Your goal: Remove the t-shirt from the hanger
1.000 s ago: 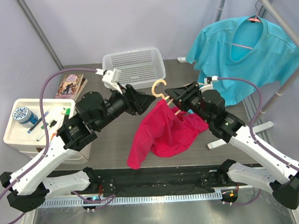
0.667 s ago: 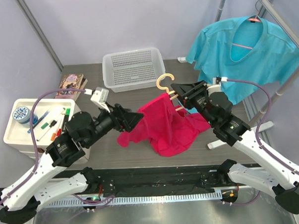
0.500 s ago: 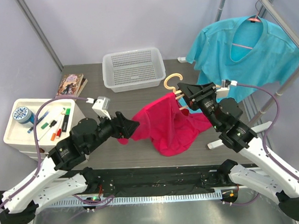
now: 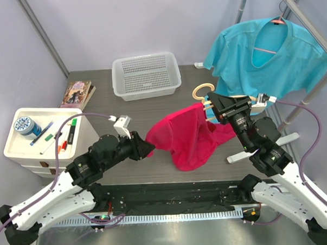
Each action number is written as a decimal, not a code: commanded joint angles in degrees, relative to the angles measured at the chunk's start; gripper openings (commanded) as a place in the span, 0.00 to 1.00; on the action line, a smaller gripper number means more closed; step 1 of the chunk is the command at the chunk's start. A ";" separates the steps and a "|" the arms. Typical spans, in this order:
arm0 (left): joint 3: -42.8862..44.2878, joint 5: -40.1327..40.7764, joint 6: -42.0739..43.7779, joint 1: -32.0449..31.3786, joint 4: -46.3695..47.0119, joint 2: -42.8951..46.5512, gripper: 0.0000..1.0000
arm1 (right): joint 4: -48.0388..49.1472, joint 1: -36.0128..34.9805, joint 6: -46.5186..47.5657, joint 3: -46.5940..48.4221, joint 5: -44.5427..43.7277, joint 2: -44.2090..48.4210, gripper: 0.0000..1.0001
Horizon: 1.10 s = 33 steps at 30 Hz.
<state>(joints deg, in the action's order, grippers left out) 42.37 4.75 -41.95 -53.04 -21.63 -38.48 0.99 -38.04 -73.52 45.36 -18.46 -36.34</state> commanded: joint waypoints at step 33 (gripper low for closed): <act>16.42 25.41 -3.49 -0.05 -12.40 -6.13 0.03 | -5.92 -0.10 7.69 3.50 -10.99 7.25 0.01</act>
<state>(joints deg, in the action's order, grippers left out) 55.55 35.22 -47.90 -53.12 -43.92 -36.80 -7.88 -38.04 -66.06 45.87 -30.26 -27.88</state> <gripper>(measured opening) 0.003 0.404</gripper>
